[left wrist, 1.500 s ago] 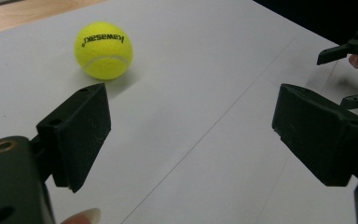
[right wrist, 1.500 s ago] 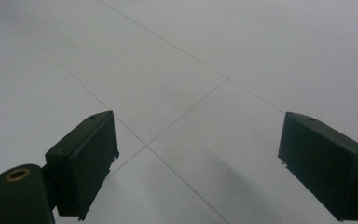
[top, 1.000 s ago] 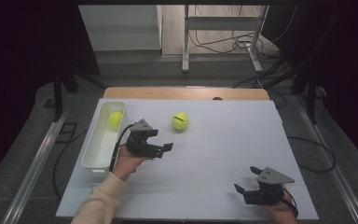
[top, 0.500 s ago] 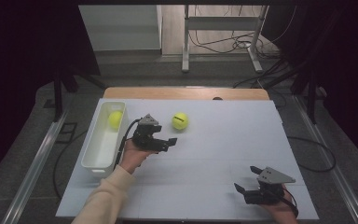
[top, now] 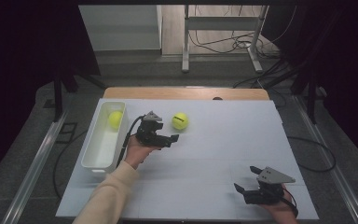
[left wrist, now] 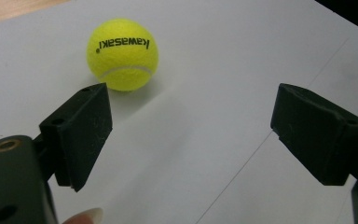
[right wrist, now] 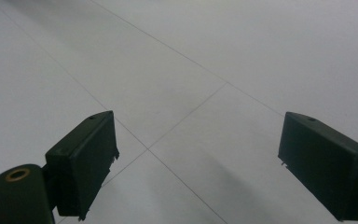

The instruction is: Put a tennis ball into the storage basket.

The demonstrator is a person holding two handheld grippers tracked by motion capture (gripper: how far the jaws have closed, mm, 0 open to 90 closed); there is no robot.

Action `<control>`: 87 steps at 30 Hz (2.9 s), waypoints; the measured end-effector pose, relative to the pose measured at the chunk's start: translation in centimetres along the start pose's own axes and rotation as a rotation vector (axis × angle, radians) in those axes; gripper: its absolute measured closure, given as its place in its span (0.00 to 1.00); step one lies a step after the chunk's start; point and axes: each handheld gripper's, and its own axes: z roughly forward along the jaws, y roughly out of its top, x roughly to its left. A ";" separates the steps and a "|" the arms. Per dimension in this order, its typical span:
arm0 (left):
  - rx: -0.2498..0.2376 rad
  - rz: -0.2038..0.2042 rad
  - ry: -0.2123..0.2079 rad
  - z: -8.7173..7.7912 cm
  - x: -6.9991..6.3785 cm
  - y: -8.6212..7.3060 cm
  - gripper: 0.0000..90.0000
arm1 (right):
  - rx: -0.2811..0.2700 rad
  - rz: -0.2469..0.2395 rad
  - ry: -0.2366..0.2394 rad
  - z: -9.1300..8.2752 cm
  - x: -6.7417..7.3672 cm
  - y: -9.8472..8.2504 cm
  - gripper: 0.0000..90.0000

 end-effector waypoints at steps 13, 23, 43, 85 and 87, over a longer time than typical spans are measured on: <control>0.020 -0.009 0.016 1.6 0.6 0.8 0.15 | 0.007 0.000 -0.002 0.1 0.0 0.0 0.13; 0.040 -0.014 0.025 2.8 1.1 1.4 0.15 | 0.005 0.001 0.002 0.1 -0.1 0.0 0.13; 0.047 -0.024 0.062 4.2 1.8 2.5 0.15 | 0.002 0.003 0.004 0.2 -0.1 0.0 0.13; 0.094 -0.052 0.110 8.7 3.8 3.5 0.14 | 0.009 0.006 0.001 0.1 -0.2 0.0 0.13; 0.100 -0.047 0.115 9.0 3.8 3.5 0.14 | 0.008 0.009 0.005 0.1 -0.2 -0.1 0.13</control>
